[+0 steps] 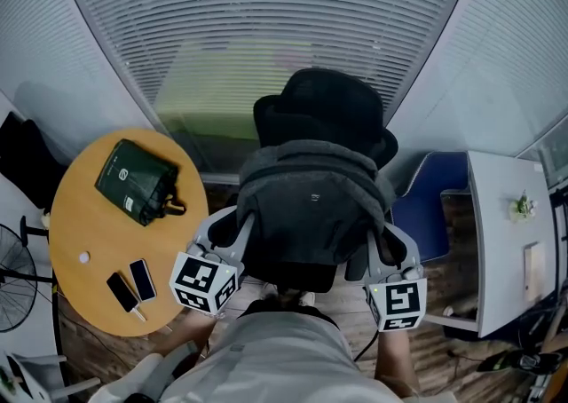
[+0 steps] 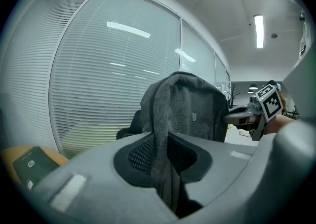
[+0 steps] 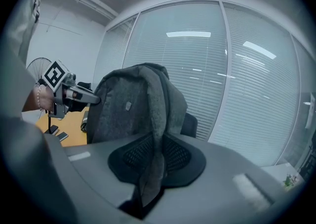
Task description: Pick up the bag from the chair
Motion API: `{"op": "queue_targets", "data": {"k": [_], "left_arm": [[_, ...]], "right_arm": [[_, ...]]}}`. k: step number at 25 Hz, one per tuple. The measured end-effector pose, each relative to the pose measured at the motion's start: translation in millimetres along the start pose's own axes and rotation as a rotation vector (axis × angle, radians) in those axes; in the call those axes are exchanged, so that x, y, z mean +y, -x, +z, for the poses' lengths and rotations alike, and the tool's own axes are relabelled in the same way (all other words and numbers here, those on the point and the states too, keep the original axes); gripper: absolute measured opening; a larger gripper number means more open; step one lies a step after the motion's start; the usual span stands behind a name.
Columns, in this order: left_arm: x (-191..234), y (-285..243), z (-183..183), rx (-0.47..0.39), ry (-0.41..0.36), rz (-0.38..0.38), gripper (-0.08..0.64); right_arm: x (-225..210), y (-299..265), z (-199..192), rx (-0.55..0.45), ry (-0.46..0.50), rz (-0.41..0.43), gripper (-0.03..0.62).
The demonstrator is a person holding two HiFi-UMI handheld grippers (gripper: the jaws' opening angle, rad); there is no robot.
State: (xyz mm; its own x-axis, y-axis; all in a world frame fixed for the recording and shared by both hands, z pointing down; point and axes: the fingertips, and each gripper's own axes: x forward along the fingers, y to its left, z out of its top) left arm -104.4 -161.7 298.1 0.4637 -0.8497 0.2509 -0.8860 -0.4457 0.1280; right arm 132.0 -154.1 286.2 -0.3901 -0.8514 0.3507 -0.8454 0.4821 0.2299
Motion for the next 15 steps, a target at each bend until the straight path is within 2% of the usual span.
{"op": "queue_targets", "data": {"k": [8, 15], "left_arm": [[-8, 21, 6, -0.022, 0.002, -0.005, 0.058], [-12, 25, 2, -0.022, 0.003, 0.002, 0.06]], "right_arm": [[11, 21, 15, -0.027, -0.003, 0.004, 0.052], [11, 24, 6, -0.03, 0.001, 0.005, 0.052]]}}
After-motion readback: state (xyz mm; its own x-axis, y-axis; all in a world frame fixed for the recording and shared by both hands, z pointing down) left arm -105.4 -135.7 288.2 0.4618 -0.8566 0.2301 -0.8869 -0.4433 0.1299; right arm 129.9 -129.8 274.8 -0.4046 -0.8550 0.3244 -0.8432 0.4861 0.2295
